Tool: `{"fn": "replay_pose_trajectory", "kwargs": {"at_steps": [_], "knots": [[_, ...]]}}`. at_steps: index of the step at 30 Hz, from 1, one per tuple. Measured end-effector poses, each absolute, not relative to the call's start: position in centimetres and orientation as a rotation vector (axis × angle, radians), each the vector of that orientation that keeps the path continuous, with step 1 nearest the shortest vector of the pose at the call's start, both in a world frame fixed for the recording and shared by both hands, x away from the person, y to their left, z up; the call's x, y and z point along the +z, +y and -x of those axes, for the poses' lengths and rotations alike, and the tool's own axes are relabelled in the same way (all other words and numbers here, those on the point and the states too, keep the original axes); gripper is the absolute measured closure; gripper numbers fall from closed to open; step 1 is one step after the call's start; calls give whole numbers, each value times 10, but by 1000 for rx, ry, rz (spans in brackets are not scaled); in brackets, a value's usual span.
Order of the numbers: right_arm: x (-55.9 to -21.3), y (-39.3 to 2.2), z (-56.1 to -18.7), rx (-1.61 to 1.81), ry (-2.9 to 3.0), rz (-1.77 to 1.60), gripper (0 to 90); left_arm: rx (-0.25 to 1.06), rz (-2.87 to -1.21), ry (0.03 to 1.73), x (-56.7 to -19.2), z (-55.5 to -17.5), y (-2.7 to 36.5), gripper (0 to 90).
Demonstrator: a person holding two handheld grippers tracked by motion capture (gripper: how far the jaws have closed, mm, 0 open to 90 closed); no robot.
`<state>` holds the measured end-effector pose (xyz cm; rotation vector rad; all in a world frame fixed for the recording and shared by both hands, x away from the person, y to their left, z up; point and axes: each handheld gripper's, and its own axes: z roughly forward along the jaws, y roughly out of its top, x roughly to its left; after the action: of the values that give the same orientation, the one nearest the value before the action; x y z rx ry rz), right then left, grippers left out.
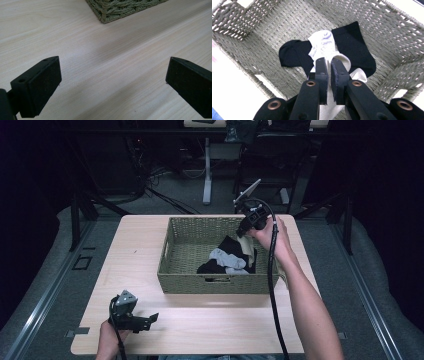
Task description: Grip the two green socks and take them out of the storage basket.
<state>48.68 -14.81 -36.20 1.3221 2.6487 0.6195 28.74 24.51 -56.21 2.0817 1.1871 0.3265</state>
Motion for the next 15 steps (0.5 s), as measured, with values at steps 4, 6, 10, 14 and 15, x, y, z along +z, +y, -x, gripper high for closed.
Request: {"fn": "replay_pose_trajectory", "kwargs": {"at_steps": [4,6,10,14,15], "knots": [[-350,-151,-485,641,2632,-1321,851,323,-2088,1180,-562,-288,244,3],[-345,-153,-485,631,2639,-1313,852,330,-2080,1183,-562,-288,244,2],[-335,-157,-484,645,2615,-1319,852,329,-2078,1183,-562,-288,244,3],[-324,-164,-481,655,2596,-1318,853,321,-2082,1181,-562,-288,245,2],[-321,-165,-481,649,2597,-1316,854,325,-2080,1184,-562,-287,245,3]]}}
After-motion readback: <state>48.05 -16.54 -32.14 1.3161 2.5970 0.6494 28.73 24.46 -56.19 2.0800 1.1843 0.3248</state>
